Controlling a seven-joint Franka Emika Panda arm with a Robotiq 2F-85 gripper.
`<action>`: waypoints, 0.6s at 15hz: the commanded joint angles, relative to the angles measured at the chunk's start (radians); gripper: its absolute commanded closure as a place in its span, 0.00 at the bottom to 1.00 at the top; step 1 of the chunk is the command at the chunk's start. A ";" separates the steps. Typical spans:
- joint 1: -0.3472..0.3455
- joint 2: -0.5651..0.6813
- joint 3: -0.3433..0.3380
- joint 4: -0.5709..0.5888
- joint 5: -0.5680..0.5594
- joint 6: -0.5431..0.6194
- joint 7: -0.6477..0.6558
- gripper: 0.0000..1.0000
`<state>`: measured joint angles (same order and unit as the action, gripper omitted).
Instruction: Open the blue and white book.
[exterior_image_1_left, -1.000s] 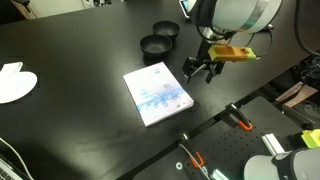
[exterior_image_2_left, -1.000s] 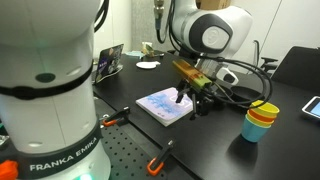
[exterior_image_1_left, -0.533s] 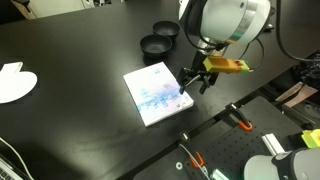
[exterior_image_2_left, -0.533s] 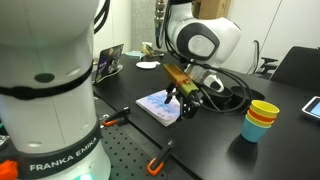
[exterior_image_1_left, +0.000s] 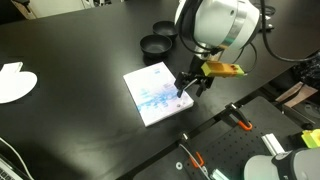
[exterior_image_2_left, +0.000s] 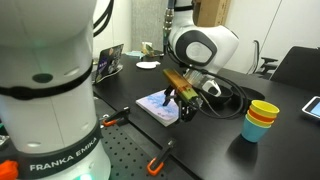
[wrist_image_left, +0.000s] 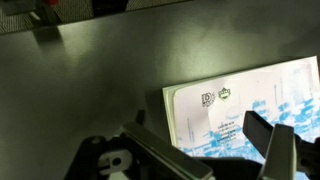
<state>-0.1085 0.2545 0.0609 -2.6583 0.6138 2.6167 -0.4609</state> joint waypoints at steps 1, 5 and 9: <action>-0.014 0.050 0.047 0.037 0.017 0.006 -0.020 0.00; -0.012 0.084 0.078 0.051 0.007 0.035 -0.016 0.00; -0.011 0.099 0.090 0.051 -0.009 0.060 0.000 0.27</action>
<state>-0.1090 0.3346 0.1273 -2.6149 0.6122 2.6387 -0.4613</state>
